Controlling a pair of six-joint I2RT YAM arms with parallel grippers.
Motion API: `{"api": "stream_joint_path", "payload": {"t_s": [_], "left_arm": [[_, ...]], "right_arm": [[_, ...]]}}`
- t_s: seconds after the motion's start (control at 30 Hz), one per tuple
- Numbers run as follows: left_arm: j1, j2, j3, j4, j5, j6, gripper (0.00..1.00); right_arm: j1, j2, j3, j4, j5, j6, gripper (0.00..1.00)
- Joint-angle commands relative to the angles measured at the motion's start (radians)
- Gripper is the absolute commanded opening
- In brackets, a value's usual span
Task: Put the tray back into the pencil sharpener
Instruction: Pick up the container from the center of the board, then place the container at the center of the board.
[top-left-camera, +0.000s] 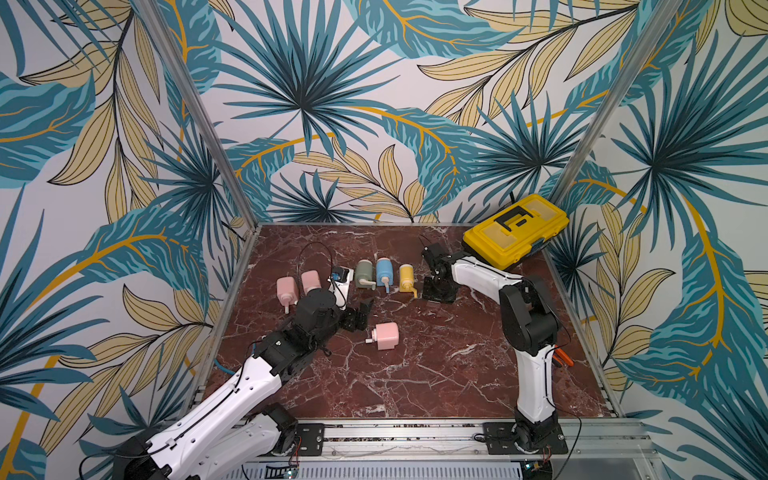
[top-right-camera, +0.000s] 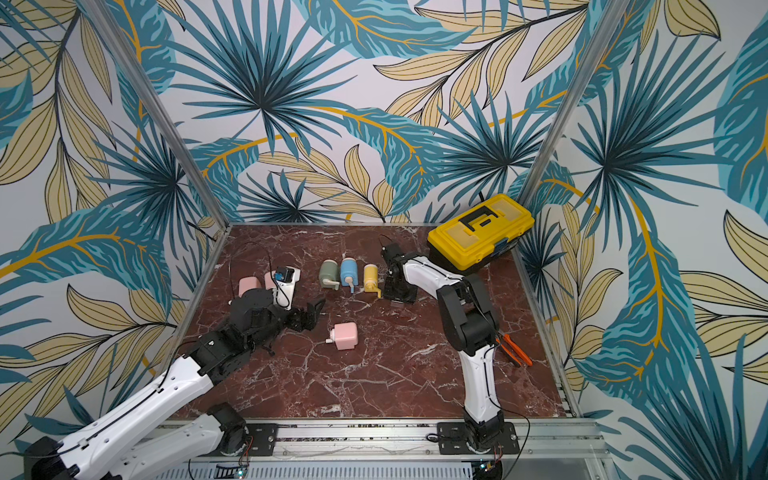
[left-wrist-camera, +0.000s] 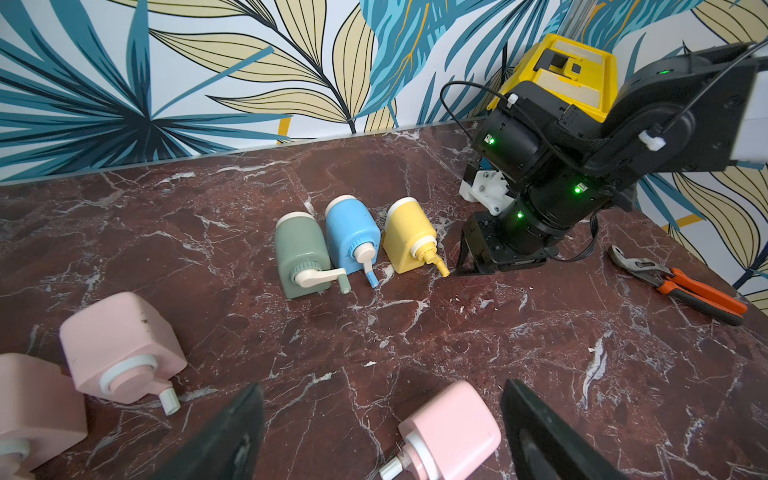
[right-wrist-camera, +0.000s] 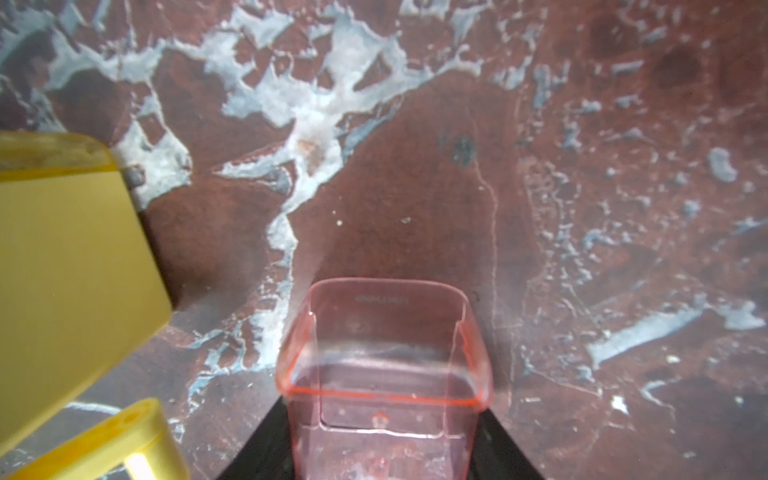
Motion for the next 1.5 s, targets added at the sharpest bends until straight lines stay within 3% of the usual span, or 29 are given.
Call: {"api": "stream_joint_path", "payload": {"t_s": [0.0, 0.17, 0.3, 0.43, 0.63, 0.8, 0.93, 1.07, 1.17, 1.47], "left_arm": [[-0.002, 0.007, 0.007, 0.018, -0.026, -0.024, 0.9], [-0.002, 0.039, 0.046, 0.019, -0.002, -0.027, 0.9], [-0.001, 0.049, 0.085, 0.019, 0.052, 0.042, 0.91], [-0.001, 0.058, 0.138, 0.019, 0.204, 0.181, 0.92], [-0.004, 0.12, 0.256, 0.022, 0.432, 0.411, 0.92], [-0.015, 0.183, 0.339, 0.033, 0.5, 0.598, 0.91], [-0.039, 0.263, 0.42, 0.034, 0.506, 0.686, 0.9], [-0.065, 0.315, 0.47, 0.087, 0.553, 0.699, 0.89], [-0.076, 0.336, 0.498, 0.096, 0.566, 0.7, 0.83], [-0.091, 0.331, 0.484, 0.22, 0.638, 0.607, 0.74]], "right_arm": [[-0.002, -0.015, -0.01, -0.035, -0.017, -0.012, 0.5], [-0.005, -0.123, -0.062, 0.002, -0.077, -0.044, 0.48], [-0.012, -0.27, -0.138, 0.026, -0.173, -0.077, 0.47], [-0.032, -0.437, -0.189, -0.018, -0.35, -0.105, 0.45], [-0.04, -0.602, -0.122, -0.202, -0.654, -0.123, 0.44], [-0.04, -0.679, -0.015, -0.337, -0.841, -0.111, 0.44], [-0.039, -0.757, 0.0, -0.313, -0.927, -0.033, 0.45], [-0.041, -0.804, 0.009, -0.26, -0.996, 0.034, 0.45], [-0.039, -0.828, 0.009, -0.246, -1.022, 0.049, 0.45], [-0.026, -0.868, -0.029, -0.061, -1.074, 0.191, 0.42]]}}
